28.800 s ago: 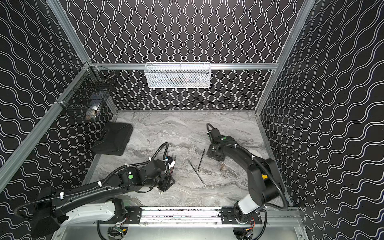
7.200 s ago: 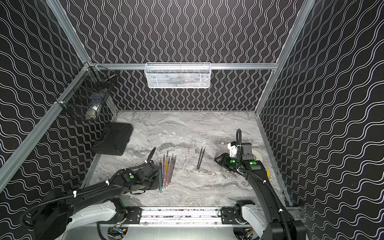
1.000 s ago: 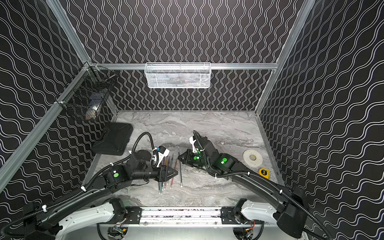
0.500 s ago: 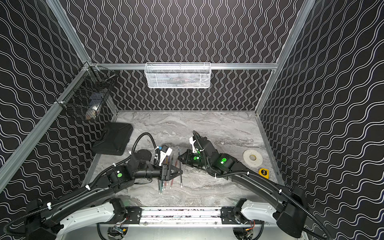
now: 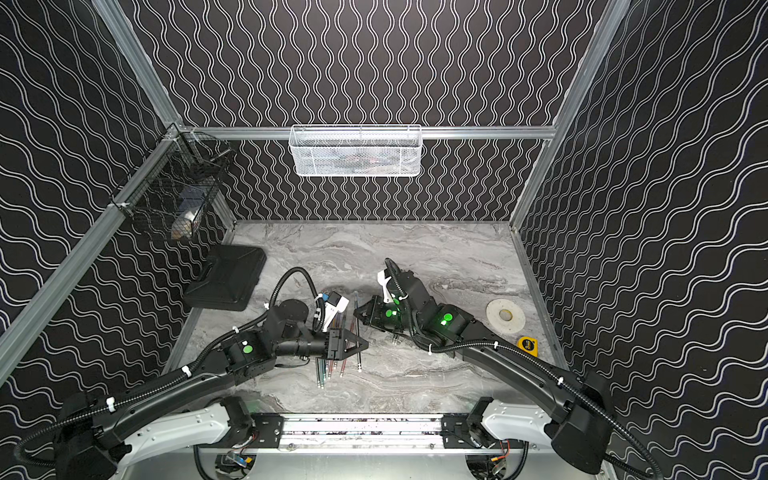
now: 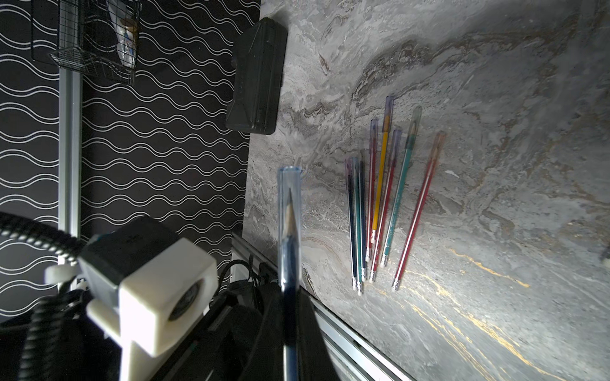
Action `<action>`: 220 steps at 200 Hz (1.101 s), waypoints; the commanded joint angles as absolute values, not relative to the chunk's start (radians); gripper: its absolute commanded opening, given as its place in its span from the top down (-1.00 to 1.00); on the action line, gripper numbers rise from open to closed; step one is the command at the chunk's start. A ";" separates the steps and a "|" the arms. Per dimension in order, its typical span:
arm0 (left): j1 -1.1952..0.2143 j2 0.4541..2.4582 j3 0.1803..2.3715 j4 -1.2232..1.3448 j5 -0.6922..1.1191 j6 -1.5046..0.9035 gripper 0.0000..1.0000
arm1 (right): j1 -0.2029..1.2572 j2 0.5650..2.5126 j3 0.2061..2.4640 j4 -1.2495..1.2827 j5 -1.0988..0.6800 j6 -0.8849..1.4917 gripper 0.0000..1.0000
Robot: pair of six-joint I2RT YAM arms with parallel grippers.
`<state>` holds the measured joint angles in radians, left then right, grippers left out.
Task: Remove the protective cover of the pencils
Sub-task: Pick up the pencil from the center of the board.
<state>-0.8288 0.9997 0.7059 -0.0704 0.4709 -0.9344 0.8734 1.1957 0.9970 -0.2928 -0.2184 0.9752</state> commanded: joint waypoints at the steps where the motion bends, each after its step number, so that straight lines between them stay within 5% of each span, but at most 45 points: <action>1: -0.828 1.001 0.706 0.001 0.498 -0.972 0.12 | 0.874 1.202 1.004 -0.267 -0.198 0.971 0.83; 24: -0.828 1.009 0.691 0.056 0.517 -1.005 0.15 | 0.874 1.205 1.001 -0.254 -0.195 0.974 0.83; 78: -0.828 1.003 0.699 0.003 0.516 -0.973 1.00 | 0.874 1.190 1.014 -0.277 -0.187 0.967 0.83; 96: -0.825 0.988 0.712 -0.081 0.491 -0.924 1.00 | 0.874 1.172 1.023 -0.305 -0.181 0.954 0.79; 134: -0.781 0.958 0.831 -0.463 0.382 -0.693 1.00 | 0.874 1.092 1.017 -0.436 -0.143 0.903 0.28; 175: -0.774 0.945 0.986 -0.819 0.274 -0.436 1.00 | 0.874 0.933 0.888 -0.502 -0.139 0.865 0.26; 220: -0.773 0.920 0.969 -0.879 0.460 -0.310 1.00 | 0.874 0.752 0.730 -0.494 -0.145 0.899 0.30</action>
